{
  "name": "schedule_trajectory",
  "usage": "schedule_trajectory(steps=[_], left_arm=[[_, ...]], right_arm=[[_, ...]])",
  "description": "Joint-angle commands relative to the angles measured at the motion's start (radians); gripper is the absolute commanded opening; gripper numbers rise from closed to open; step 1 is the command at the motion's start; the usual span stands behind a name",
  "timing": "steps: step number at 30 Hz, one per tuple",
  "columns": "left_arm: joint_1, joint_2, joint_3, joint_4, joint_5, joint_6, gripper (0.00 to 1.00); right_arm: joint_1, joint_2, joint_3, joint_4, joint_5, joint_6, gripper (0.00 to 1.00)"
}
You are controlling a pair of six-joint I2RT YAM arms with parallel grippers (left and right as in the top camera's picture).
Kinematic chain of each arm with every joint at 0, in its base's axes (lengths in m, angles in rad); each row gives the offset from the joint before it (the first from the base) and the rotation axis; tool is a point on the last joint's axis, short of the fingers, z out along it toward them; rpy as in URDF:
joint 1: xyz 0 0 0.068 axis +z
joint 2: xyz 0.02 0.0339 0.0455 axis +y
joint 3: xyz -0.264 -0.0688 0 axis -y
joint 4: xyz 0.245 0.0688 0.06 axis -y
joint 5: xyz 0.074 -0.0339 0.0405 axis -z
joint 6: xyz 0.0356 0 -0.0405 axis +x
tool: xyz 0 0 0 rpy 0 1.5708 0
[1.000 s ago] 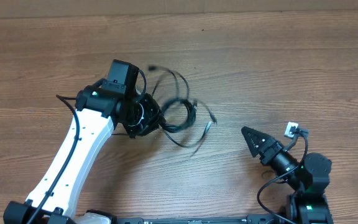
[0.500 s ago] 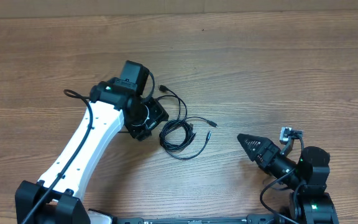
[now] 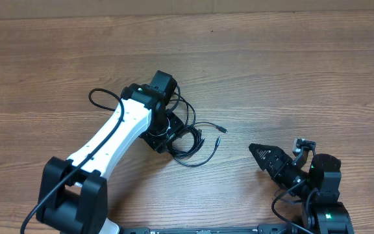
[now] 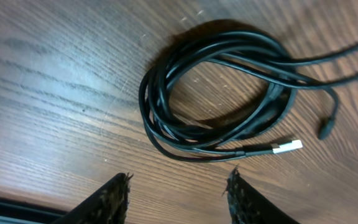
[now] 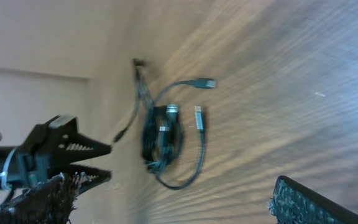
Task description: Untangle cables
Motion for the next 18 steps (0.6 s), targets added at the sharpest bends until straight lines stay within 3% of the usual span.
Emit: schedule_trajectory(steps=[1,6,11,14,18], left_arm=[[-0.018,0.046,0.019,-0.002,0.036,-0.123,0.49],[-0.040,0.098,0.019,0.013,0.032,-0.130,0.52],[-0.053,0.150,0.019,0.013,0.030,-0.104,0.98],[-0.059,0.172,0.019,0.012,0.030,-0.086,1.00],[-0.064,0.180,0.019,0.016,0.001,0.030,0.99]], right_arm=[[0.003,-0.001,0.016,-0.040,0.093,-0.018,1.00],[0.003,-0.001,0.016,-0.094,0.144,-0.018,1.00],[0.003,-0.001,0.016,-0.121,0.143,-0.018,1.00],[0.003,-0.001,0.016,-0.161,0.143,-0.018,1.00],[0.003,-0.001,0.016,-0.211,0.144,-0.018,1.00]])
